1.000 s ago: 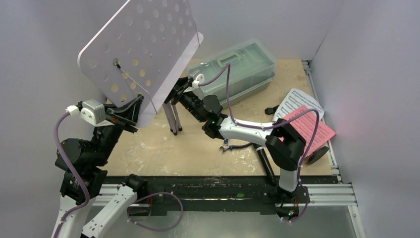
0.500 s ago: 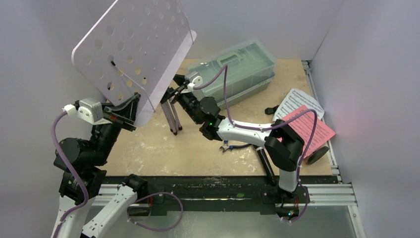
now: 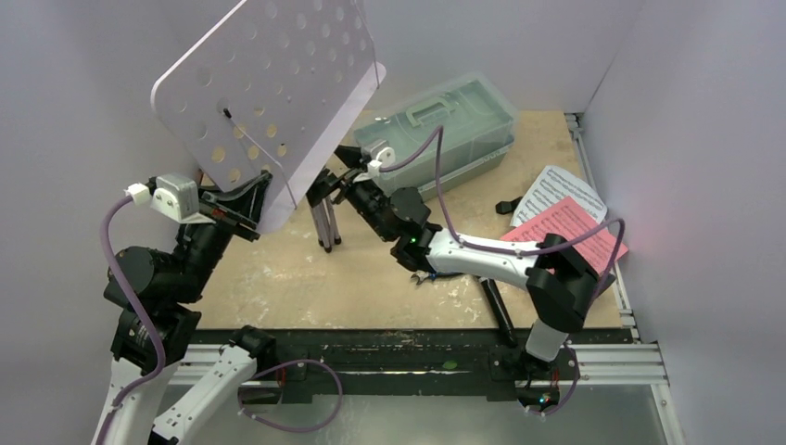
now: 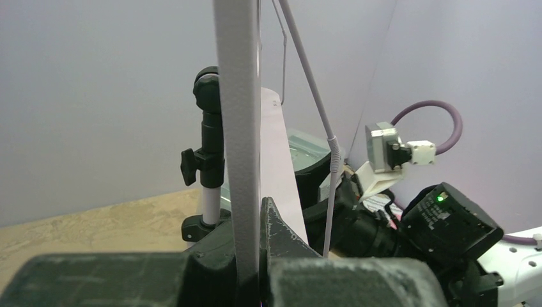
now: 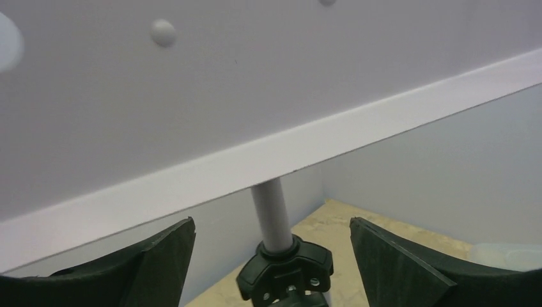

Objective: Set up the instrument practice props

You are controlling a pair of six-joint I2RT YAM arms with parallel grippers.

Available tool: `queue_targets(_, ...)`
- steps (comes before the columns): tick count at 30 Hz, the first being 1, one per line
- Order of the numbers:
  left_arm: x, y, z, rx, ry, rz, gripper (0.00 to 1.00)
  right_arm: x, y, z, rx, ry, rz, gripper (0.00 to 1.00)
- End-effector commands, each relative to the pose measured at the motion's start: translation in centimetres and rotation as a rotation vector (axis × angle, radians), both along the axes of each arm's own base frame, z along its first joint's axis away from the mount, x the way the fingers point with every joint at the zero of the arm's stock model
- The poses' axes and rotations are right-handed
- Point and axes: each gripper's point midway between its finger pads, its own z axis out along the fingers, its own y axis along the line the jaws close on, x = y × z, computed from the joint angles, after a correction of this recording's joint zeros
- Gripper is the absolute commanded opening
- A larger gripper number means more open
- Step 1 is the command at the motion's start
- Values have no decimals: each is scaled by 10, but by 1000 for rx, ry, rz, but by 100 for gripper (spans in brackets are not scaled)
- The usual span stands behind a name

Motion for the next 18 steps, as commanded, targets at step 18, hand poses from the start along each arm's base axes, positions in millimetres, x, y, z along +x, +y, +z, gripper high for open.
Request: queue_targets(18, -25, -1, 41, -59, -89, -66, 0, -10, 1, -86, -95, 74, 43, 99)
